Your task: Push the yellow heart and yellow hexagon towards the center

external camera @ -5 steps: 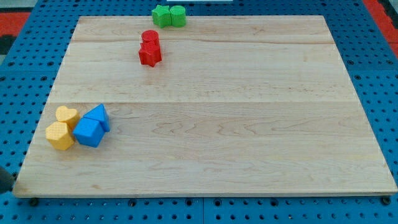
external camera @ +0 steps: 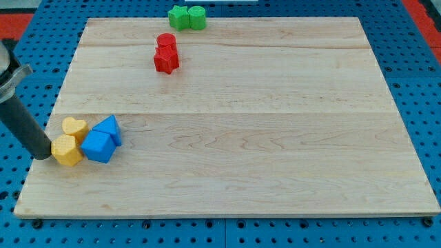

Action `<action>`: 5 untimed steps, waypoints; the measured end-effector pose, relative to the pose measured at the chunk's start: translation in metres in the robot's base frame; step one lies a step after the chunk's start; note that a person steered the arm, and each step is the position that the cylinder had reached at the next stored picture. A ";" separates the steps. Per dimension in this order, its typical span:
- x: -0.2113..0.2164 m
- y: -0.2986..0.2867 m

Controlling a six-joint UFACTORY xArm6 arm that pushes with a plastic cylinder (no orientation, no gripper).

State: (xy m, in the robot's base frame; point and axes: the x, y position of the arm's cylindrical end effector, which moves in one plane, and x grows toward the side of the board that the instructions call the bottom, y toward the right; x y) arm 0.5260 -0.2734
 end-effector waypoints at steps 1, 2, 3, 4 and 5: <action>0.049 -0.004; 0.056 0.024; 0.033 0.044; -0.006 0.038; -0.041 0.024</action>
State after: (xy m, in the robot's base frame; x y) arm 0.4847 -0.2492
